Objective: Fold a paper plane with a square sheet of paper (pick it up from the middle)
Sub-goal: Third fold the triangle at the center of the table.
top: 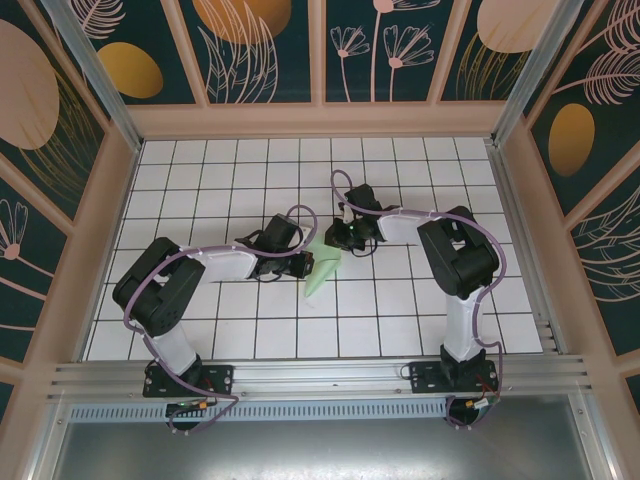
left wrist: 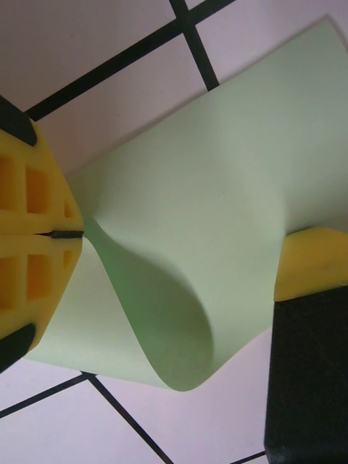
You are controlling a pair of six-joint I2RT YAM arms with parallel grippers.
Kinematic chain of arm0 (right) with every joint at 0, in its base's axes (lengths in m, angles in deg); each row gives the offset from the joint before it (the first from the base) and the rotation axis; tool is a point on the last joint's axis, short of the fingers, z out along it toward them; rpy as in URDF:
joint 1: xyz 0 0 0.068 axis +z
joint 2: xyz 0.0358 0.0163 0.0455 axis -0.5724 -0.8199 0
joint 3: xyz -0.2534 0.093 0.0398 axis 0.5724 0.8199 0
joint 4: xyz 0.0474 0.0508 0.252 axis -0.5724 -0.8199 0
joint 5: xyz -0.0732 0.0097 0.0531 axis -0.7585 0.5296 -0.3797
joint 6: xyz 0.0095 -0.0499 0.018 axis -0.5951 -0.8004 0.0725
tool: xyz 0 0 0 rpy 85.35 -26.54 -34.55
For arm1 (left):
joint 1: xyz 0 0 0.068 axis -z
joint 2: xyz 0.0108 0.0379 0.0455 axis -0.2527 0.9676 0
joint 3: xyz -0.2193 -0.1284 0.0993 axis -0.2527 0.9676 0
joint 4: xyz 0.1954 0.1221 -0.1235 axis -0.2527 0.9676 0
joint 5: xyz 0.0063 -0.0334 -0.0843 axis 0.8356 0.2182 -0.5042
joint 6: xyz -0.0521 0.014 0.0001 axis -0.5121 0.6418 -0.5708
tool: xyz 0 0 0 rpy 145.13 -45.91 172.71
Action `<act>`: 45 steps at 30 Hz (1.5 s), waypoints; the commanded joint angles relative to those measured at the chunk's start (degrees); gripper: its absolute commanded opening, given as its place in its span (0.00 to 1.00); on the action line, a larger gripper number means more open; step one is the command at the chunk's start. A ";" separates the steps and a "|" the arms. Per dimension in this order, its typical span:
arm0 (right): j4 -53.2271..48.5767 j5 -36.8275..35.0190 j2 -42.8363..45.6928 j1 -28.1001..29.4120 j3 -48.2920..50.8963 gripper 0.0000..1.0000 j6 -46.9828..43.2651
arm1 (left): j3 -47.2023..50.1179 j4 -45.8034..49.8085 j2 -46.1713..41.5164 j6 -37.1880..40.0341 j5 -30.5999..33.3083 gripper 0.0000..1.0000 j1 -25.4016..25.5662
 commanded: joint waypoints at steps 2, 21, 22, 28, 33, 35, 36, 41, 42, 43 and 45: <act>-2.26 -2.54 -2.84 0.54 0.72 0.16 -0.55 | -0.56 1.58 1.38 0.61 0.96 0.02 -0.34; -0.27 -0.71 -0.10 0.48 0.45 0.21 0.82 | -0.03 2.05 1.53 0.15 1.95 0.02 -0.34; 0.10 -0.56 0.88 0.45 0.22 0.22 1.07 | 0.12 1.70 1.53 0.03 1.69 0.02 -0.34; -0.12 -6.61 11.98 -1.48 2.12 0.25 2.99 | 1.18 0.56 1.57 -0.34 1.06 0.02 -0.34; 10.32 -6.10 23.61 -1.03 16.27 0.17 10.30 | 1.62 0.00 1.79 -0.52 0.44 0.02 -0.34; 16.64 -3.82 27.36 0.79 22.28 0.13 14.09 | 1.62 -0.09 1.84 -0.43 0.26 0.02 -0.30; 19.34 -3.38 28.81 2.39 24.93 0.11 15.99 | 1.49 -0.01 1.96 -0.36 0.34 0.02 -0.34; 27.69 -5.90 30.21 12.46 31.16 0.03 23.64 | 1.54 -0.08 1.79 -0.56 0.13 0.02 -0.34; 28.67 -7.14 29.73 14.42 31.75 0.03 25.06 | 1.42 -0.09 1.85 -0.58 0.13 0.02 -0.34; 29.82 -8.00 29.12 16.12 32.36 0.03 26.10 | 1.45 -0.09 1.88 -0.58 0.09 0.02 -0.34; 33.17 -8.34 26.81 18.63 33.23 0.03 28.23 | 1.35 -0.17 2.03 -0.52 -0.07 0.02 -0.30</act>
